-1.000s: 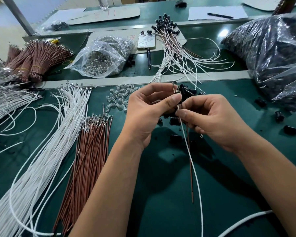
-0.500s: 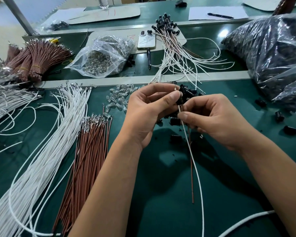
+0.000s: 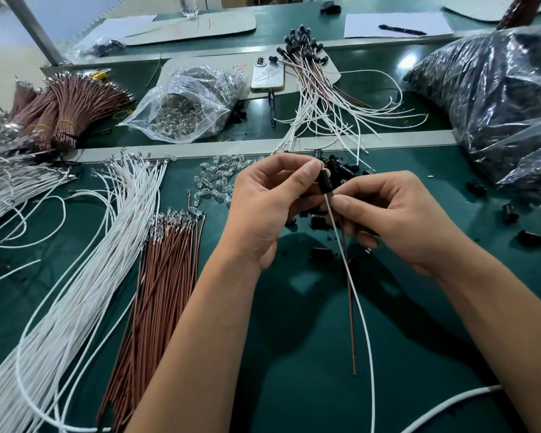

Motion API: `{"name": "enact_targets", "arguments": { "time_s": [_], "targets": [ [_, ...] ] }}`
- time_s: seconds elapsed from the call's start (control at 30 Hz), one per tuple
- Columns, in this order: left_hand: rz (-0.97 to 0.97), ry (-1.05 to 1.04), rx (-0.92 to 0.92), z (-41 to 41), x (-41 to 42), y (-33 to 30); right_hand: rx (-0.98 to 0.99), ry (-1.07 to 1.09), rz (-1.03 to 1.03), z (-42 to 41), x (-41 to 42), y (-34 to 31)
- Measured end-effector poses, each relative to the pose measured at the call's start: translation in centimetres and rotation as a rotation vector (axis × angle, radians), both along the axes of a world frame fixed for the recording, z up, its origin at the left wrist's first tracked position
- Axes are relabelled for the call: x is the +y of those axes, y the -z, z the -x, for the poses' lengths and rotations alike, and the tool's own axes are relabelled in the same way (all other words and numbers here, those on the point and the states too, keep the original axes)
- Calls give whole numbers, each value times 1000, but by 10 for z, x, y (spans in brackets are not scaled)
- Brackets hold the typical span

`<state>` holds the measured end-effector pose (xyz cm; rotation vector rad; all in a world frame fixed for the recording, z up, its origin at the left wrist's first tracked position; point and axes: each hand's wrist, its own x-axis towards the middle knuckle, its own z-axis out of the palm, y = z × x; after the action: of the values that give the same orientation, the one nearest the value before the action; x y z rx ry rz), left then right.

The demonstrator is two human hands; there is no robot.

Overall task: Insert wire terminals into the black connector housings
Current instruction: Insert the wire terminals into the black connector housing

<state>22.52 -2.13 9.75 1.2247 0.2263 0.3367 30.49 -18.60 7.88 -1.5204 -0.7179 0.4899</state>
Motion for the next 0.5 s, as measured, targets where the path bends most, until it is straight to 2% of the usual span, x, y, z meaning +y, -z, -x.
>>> {"name": "enact_targets", "arguments": {
  "time_s": [0.13,0.5],
  "targets": [
    [2,-4,-15,-1,-1,1,-40,25,-34,1,0,-2],
    [-16,1,-84,-2,-1,4,7,112,-156,5,6,-4]
  ]
}}
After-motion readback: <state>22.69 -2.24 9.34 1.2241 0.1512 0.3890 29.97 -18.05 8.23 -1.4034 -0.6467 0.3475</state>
